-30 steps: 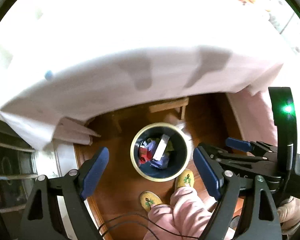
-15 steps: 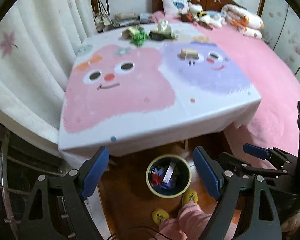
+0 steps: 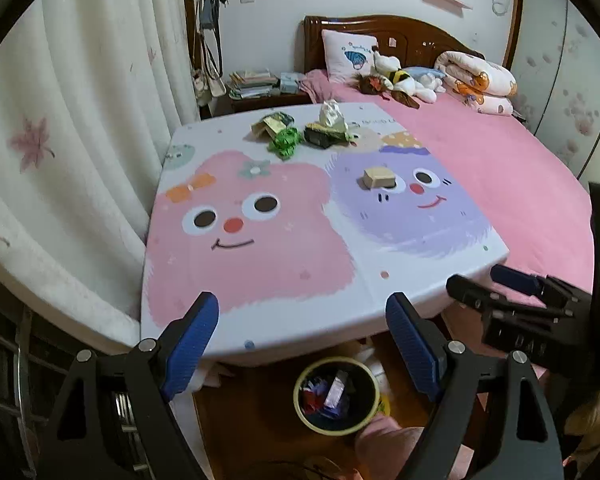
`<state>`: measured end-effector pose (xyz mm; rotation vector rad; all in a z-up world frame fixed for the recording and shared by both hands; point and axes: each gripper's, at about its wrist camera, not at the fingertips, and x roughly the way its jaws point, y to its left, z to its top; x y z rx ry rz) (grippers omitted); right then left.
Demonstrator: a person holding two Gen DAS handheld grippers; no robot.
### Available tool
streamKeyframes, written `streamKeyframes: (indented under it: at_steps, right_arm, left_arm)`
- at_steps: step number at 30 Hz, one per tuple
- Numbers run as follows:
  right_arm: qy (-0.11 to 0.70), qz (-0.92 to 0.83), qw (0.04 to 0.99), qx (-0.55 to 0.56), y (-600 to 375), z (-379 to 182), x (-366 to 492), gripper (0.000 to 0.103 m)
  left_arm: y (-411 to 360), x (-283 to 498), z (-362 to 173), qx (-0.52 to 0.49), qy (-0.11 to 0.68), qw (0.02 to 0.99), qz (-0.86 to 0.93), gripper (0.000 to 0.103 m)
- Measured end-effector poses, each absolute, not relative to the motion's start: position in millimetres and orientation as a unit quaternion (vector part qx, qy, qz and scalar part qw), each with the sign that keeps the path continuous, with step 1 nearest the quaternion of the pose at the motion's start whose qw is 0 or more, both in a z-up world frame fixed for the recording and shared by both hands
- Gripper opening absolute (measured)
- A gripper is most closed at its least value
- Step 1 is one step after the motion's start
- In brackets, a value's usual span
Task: Collect trash
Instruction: 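Raise both tools back toward the table, then grasp the beige box with the right tool while the left grasps green crumpled paper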
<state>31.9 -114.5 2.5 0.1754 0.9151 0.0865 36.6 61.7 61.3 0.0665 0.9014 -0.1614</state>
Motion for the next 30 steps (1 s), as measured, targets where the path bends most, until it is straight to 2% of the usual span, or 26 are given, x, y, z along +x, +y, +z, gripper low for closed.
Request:
streamKeyframes:
  at_steps: [12,21,30]
  right_arm:
    - [0.447,0.036,0.891,0.073,-153,-14,149,0.075]
    - [0.478,0.069,0.875,0.031,-181,-66,267,0.082]
    - [0.500,0.128,0.856,-0.027,-176,-114,320,0.082]
  left_arm:
    - [69,134,34,0.002,0.457,0.889,-0.023,0.085]
    - [33,241,-6,0.002,0.506,0.862,0.026,0.085]
    - [7,309,-37,-0.010,0.535,0.843,0.060,0.085]
